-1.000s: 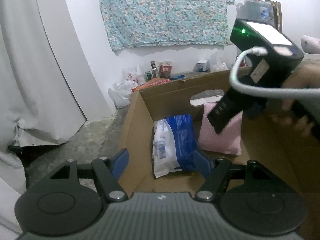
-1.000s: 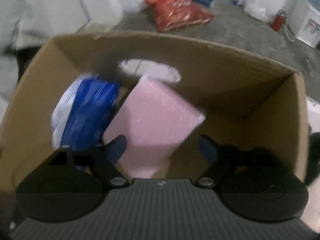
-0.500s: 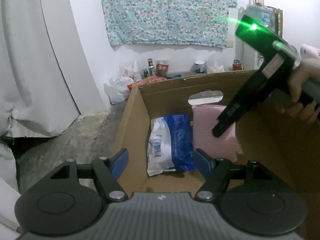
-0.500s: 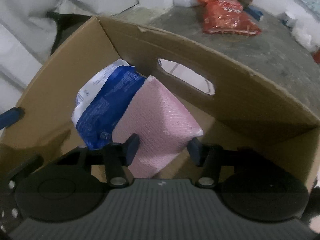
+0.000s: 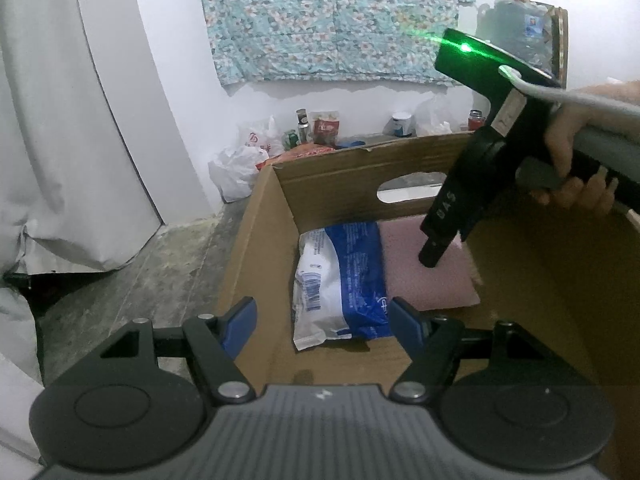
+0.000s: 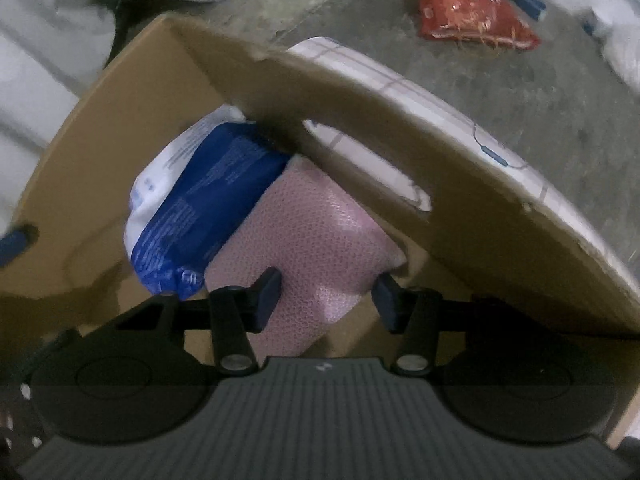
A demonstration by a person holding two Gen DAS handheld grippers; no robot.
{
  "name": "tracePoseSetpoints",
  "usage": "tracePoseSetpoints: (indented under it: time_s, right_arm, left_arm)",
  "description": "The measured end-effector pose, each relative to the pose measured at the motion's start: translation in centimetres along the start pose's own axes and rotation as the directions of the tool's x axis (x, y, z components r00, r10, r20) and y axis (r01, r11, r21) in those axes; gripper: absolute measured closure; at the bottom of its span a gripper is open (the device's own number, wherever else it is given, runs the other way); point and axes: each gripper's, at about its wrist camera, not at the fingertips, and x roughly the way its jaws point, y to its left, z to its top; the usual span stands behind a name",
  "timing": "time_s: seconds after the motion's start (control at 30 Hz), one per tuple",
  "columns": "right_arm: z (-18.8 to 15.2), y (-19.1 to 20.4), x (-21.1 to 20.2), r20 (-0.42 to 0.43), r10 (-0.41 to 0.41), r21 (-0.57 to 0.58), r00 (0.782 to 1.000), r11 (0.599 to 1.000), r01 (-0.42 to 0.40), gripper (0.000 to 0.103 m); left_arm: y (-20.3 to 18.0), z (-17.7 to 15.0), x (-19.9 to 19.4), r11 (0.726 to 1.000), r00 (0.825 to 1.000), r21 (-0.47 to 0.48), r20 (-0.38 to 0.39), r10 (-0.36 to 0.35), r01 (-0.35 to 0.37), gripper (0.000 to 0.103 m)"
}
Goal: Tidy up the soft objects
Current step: 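Move both tools back from the box to the pile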
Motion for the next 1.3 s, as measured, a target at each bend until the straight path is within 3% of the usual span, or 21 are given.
tracePoseSetpoints:
  time_s: [0.03, 0.1, 0.17, 0.27, 0.5, 0.63, 0.73, 0.87, 1.0, 1.13, 1.23, 1.3]
  right_arm:
    - [0.0, -0.5, 0.0, 0.013, -0.005, 0.020, 1.000, 1.000, 0.005, 0.037]
    - [0.1, -0.2, -0.2, 0.019, -0.055, 0.035, 0.998, 0.998, 0.055, 0.030]
    - [0.0, 0.9, -0.6, 0.026, -0.092, -0.003, 0.995, 0.996, 0.092, 0.026]
    - [-0.3, 2.7, -1.2, 0.036, -0.140, -0.076, 0.989, 0.987, 0.143, 0.013]
    - [-0.8, 6.0, -4.7, 0.077, -0.195, -0.162, 0.978, 0.965, 0.206, 0.011]
    - [-3.7, 6.6, -11.2, 0.199, -0.173, -0.213, 0.965, 0.953, 0.214, 0.012]
    - [-8.1, 4.8, -18.3, 0.339, -0.124, -0.121, 0.933, 0.977, 0.174, 0.013]
    - [-15.6, 0.6, -26.2, 0.443, -0.047, -0.044, 0.895, 0.996, 0.074, 0.013]
    - [-25.5, -3.6, -32.4, 0.545, -0.115, 0.030, 0.831, 0.993, 0.118, 0.012]
    - [-35.6, -8.1, -35.0, 0.656, -0.215, 0.189, 0.723, 0.975, 0.119, 0.012]
    - [-41.8, -11.6, -34.2, 0.691, -0.257, 0.318, 0.675, 0.947, 0.036, 0.012]
    - [-44.5, -13.0, -32.4, 0.691, -0.266, 0.345, 0.672, 0.939, 0.017, 0.012]
  left_arm:
    - [0.0, 0.0, 0.0, 1.000, 1.000, -0.003, 0.000, 0.000, 0.000, 0.029]
    - [-0.1, -0.1, 0.0, 1.000, 1.000, -0.001, -0.003, -0.002, 0.002, 0.028]
    - [-0.2, -0.1, -0.1, 1.000, 1.000, 0.006, -0.005, 0.005, -0.005, 0.026]
    - [-0.1, 0.0, -0.6, 1.000, 1.000, -0.002, -0.003, 0.014, -0.014, 0.026]
    - [-0.1, 1.7, -3.9, 0.999, 0.999, -0.007, 0.033, 0.033, -0.033, 0.024]
    - [-1.2, 2.8, -7.0, 0.999, 0.997, 0.000, 0.066, 0.048, -0.048, 0.024]
    - [-2.8, 3.2, -10.0, 0.999, 0.994, 0.006, 0.100, 0.035, -0.035, 0.024]
    - [-6.0, 3.1, -14.4, 1.000, 0.990, 0.027, 0.141, -0.018, 0.014, 0.024]
    - [-10.8, 2.6, -18.4, 0.993, 0.980, 0.072, 0.170, -0.100, 0.089, 0.024]
    - [-16.1, 1.3, -20.4, 0.973, 0.959, 0.097, 0.170, -0.225, 0.211, 0.024]
    - [-20.1, 0.6, -20.4, 0.953, 0.940, 0.107, 0.166, -0.299, 0.284, 0.025]
    - [-22.8, -0.1, -19.6, 0.937, 0.925, 0.120, 0.159, -0.345, 0.328, 0.027]
